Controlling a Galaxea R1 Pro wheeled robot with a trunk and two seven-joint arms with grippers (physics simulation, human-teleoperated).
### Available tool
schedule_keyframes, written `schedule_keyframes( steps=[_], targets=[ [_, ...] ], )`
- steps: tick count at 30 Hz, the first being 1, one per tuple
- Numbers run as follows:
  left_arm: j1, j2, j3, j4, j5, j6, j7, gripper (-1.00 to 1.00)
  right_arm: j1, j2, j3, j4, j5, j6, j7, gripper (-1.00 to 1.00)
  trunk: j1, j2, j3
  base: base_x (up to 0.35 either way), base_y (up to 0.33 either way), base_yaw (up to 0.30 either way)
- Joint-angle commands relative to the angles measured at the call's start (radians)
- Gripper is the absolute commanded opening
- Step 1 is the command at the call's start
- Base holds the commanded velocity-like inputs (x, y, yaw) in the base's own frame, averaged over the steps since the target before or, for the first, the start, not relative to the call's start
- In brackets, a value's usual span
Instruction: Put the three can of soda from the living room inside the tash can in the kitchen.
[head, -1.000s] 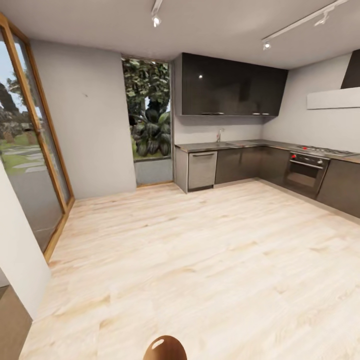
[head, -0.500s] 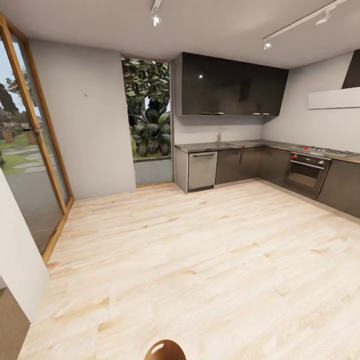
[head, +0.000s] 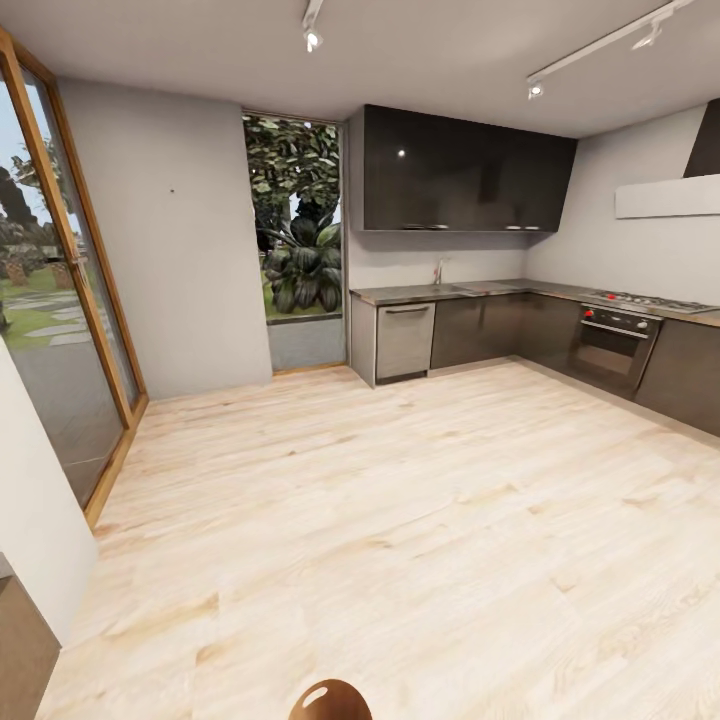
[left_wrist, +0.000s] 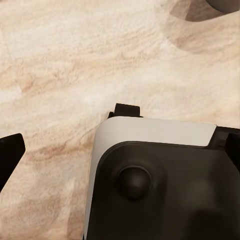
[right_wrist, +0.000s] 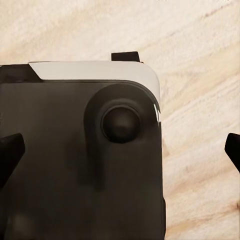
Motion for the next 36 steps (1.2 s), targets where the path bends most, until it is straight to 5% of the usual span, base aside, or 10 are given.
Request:
schedule_keyframes(
  steps=[1, 27, 36],
  targets=[
    [0.000, 0.000, 0.000, 0.000, 0.000, 0.000, 0.000, 1.00, 0.000, 0.000, 0.000, 0.000, 0.000, 0.002, 0.000, 1.00, 0.000, 0.000, 0.000, 0.000, 0.000, 0.000],
    [0.000, 0.001, -0.003, 0.014, 0.004, -0.011, 0.000, 1.00, 0.000, 0.000, 0.000, 0.000, -0.003, 0.000, 0.000, 1.00, 0.000, 0.000, 0.000, 0.000, 0.000, 0.000],
    [0.000, -0.002, -0.001, 0.080, 0.005, -0.004, -0.001, 1.00, 0.000, 0.000, 0.001, 0.000, -0.002, 0.006, 0.006, 1.00, 0.000, 0.000, 0.000, 0.000, 0.000, 0.000]
  ],
)
